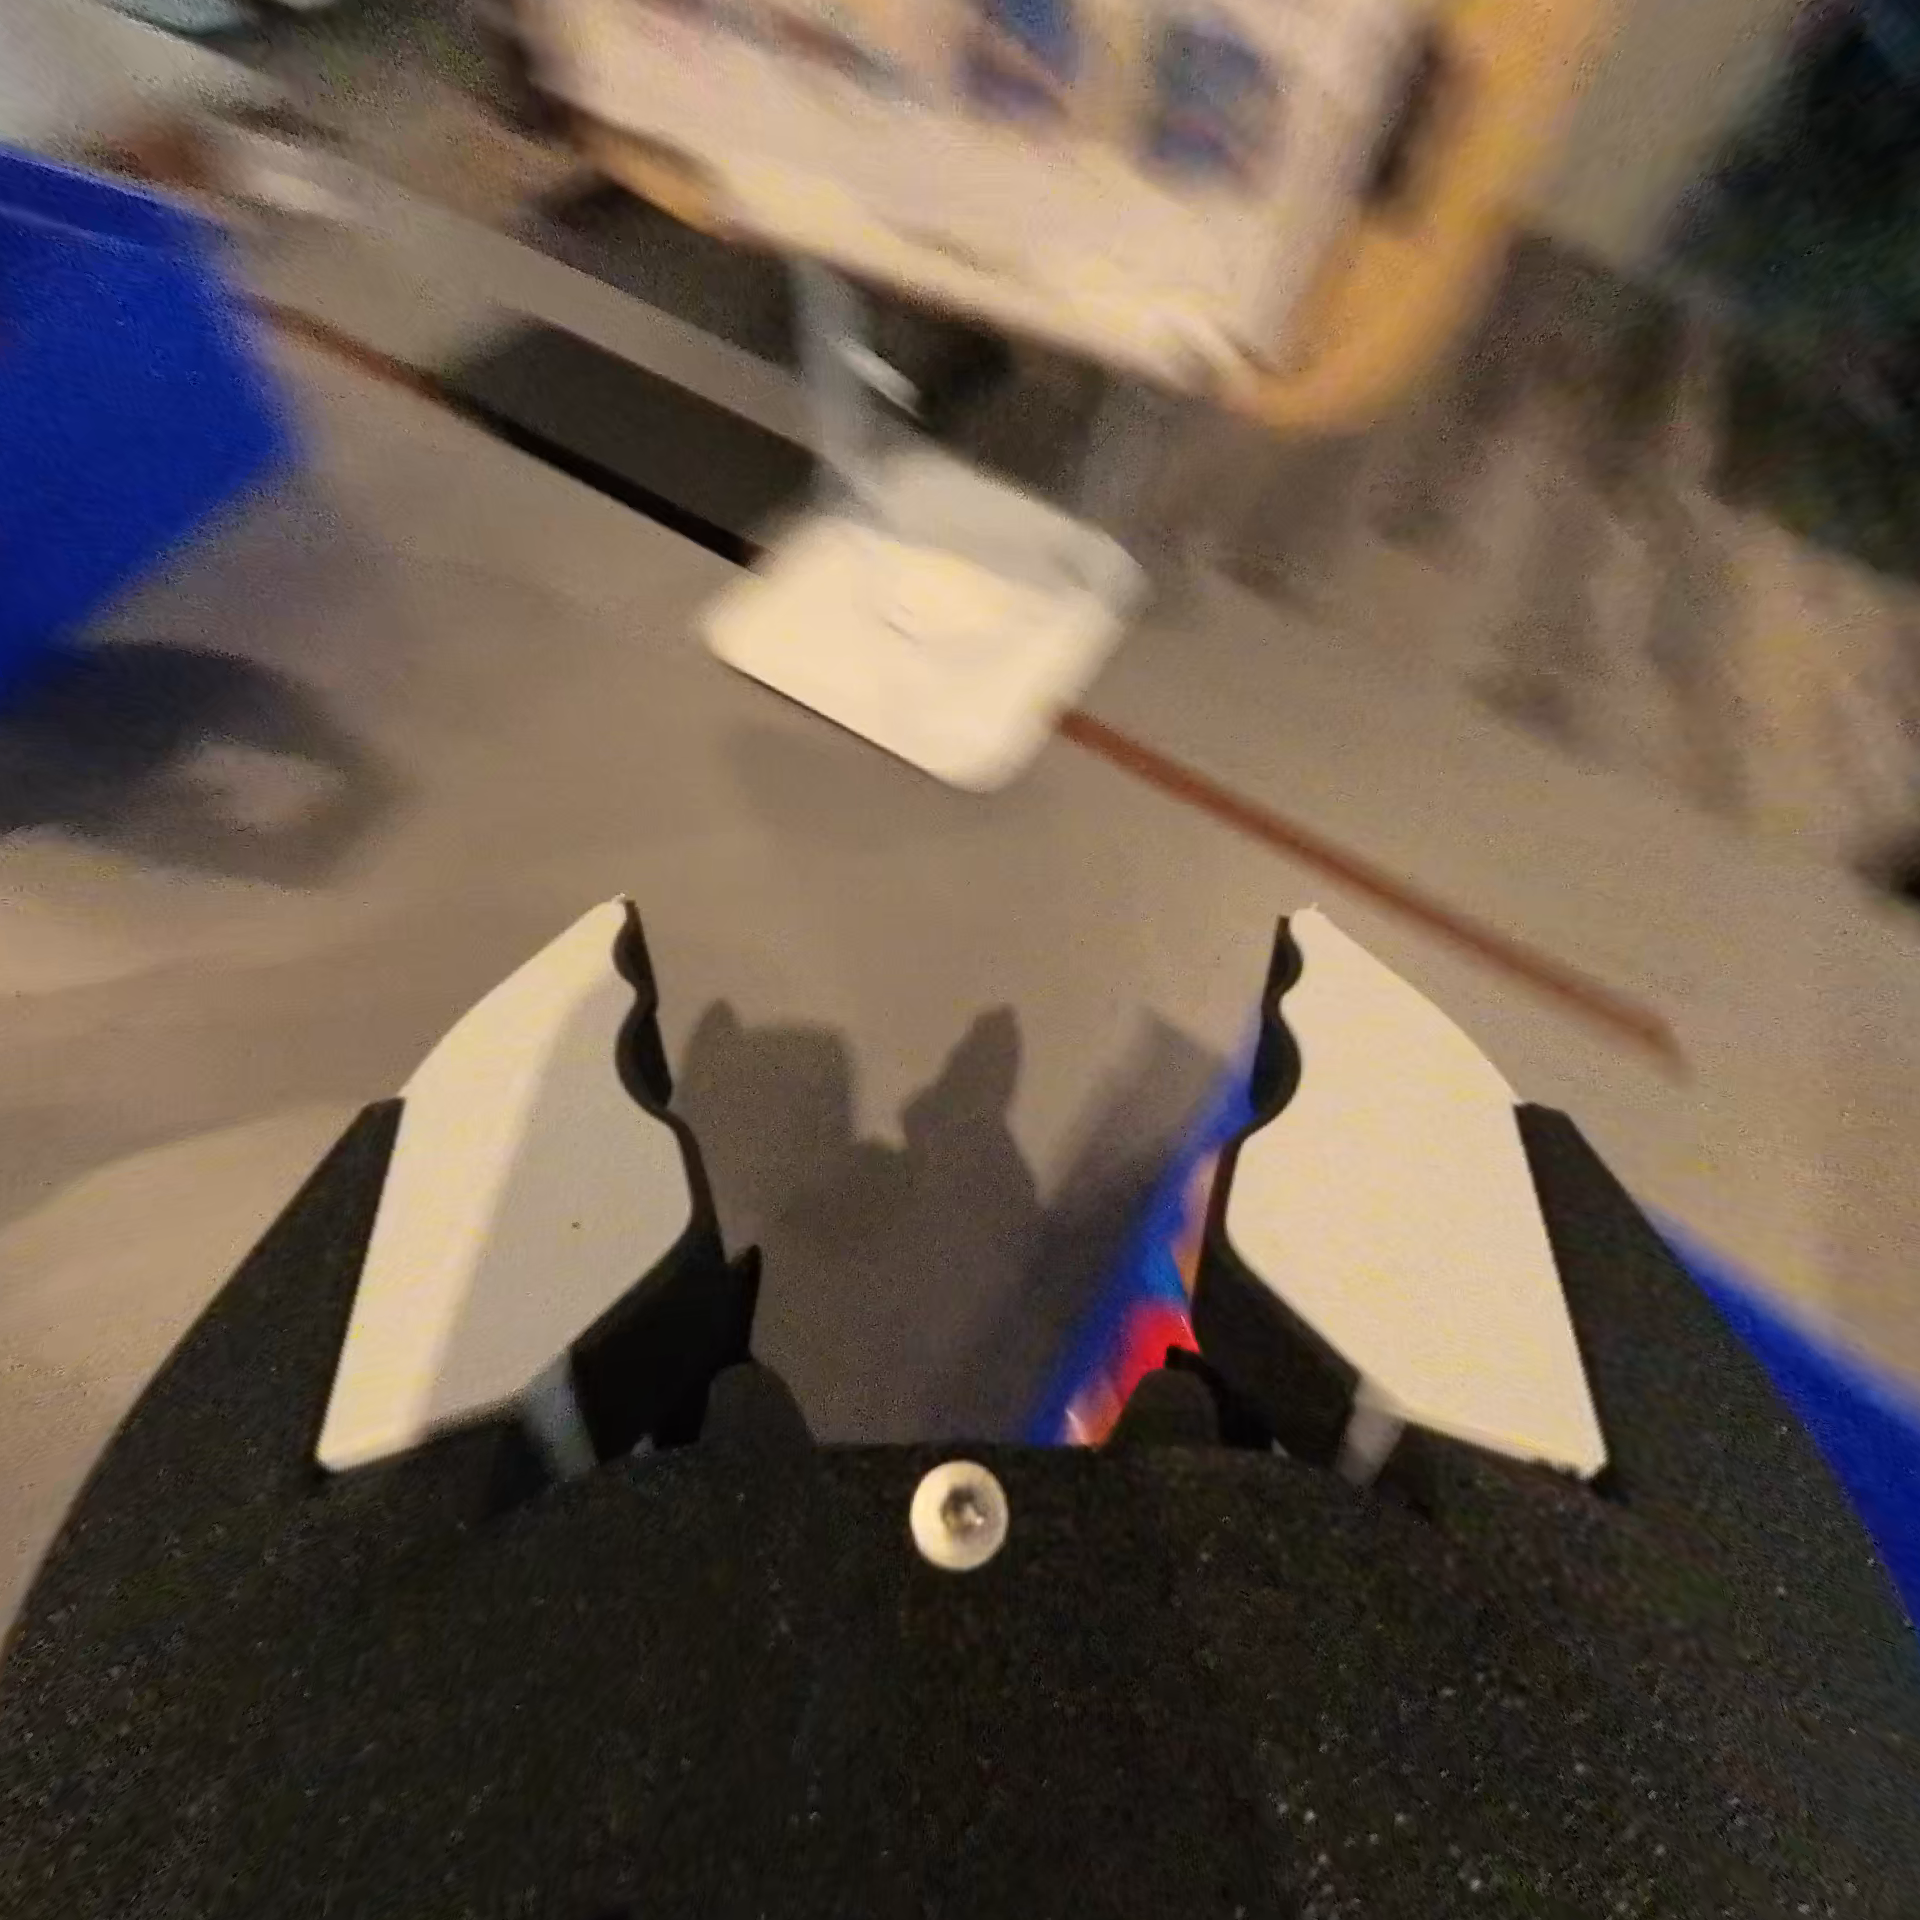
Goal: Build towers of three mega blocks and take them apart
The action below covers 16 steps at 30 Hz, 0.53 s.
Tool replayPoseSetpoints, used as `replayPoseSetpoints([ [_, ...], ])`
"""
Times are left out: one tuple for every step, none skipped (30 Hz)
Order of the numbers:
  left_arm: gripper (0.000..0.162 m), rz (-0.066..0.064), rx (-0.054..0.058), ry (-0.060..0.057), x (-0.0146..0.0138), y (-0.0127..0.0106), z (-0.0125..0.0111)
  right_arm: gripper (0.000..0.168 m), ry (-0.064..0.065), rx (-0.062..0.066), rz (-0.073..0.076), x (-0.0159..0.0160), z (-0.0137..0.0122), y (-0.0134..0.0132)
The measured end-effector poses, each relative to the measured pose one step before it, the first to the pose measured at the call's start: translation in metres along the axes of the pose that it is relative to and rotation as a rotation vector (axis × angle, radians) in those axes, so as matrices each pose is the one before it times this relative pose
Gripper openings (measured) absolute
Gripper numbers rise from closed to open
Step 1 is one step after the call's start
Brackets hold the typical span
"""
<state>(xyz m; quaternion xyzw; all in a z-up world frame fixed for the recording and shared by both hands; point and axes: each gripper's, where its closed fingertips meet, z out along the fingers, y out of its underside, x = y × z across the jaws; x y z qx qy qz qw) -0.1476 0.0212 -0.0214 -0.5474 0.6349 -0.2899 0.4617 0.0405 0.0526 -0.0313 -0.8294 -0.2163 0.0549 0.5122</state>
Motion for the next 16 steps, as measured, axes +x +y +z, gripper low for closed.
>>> replayPoseSetpoints([
  [0.036, 0.0029, -0.0018, 0.0036, 0.00104, -0.0001, 0.0008, 0.104, -0.1359, 0.0859, -0.1, -0.03407, 0.00126, -0.02028],
  [0.036, 0.0041, -0.0012, 0.0048, 0.00111, -0.00021, 0.00093, 0.092, -0.1267, 0.0619, -0.0883, -0.03138, 0.00491, -0.01713],
  [0.036, 0.0053, -0.0013, 0.0056, 0.00143, -0.00019, 0.00093, 0.08, -0.1198, 0.0441, -0.0744, -0.02797, 0.00779, -0.01502],
  [0.036, 0.0069, -0.0021, 0.0066, 0.00164, -0.00019, 0.00095, 0.073, -0.1057, 0.0399, -0.064, -0.02399, 0.00984, -0.01411],
  [0.036, 0.009, -0.003, 0.0085, 0.00207, -0.00007, 0.00112, 0.068, -0.0804, 0.0347, -0.0494, -0.01821, 0.0108, -0.01254],
  [0.036, 0.0097, -0.0043, 0.0084, 0.0022, 0.00002, 0.00124, 0.066, -0.0468, 0.021, -0.0293, -0.01102, 0.01088, -0.0099],
  [0.036, 0.0089, -0.0061, 0.0066, 0.00182, 0.00025, 0.00123, 0.063, -0.0283, 0.0111, -0.0184, -0.0071, 0.00994, -0.00701],
  [0.036, 0.0089, -0.0068, 0.0064, 0.00177, 0.00027, 0.00127, 0.06, -0.0195, 0.003, -0.0158, -0.00487, 0.00832, -0.0039],
  [0.036, 0.0105, -0.0061, 0.0084, 0.00215, 0.00035, 0.00123, 0.058, -0.0175, 0.0003, -0.0108, -0.00379, 0.00671, -0.00186],
  [0.036, 0.0119, -0.0041, 0.0081, 0.00214, -0.00002, 0.001, 0.056, -0.02, -0.0082, -0.0015, -0.00332, 0.00519, 0.00042],
  [0.036, 0.0105, -0.0016, 0.0052, 0.00169, -0.00041, 0.00071, 0.053, -0.012, -0.0174, 0.0024, -0.00142, 0.00352, 0.0026],
  [0.036, 0.0089, -0.0026, 0.0026, 0.00115, -0.00026, 0.00055, 0.043, -0.0073, -0.0096, 0.0005, -0.00051, 0.0016, 0.00156],
  [0.036, 0.0098, -0.01, -0.0048, -0.00001, 0.00109, 0.00066, 0.032, -0.0073, 0.0022, -0.0026, -0.00036, -0.00041, -0.00004],
  [0.036, 0.0077, -0.0002, -0.0066, -0.00047, -0.00013, 0.00044, 0.032, 0.0004, 0.0029, -0.0004, 0.00027, -0.00111, -0.00055],
  [0.036, 0.0039, 0.0106, -0.0045, -0.00032, -0.0018, 0.00023, 0.032, 0.004, 0.0033, 0.0008, 0.00036, -0.00186, -0.00104],
  [0.036, 0.0, 0.0106, -0.0082, -0.00096, -0.00209, 0.00017, 0.032, 0.0218, 0.001, -0.0021, 0.0026, -0.00297, -0.0008],
])
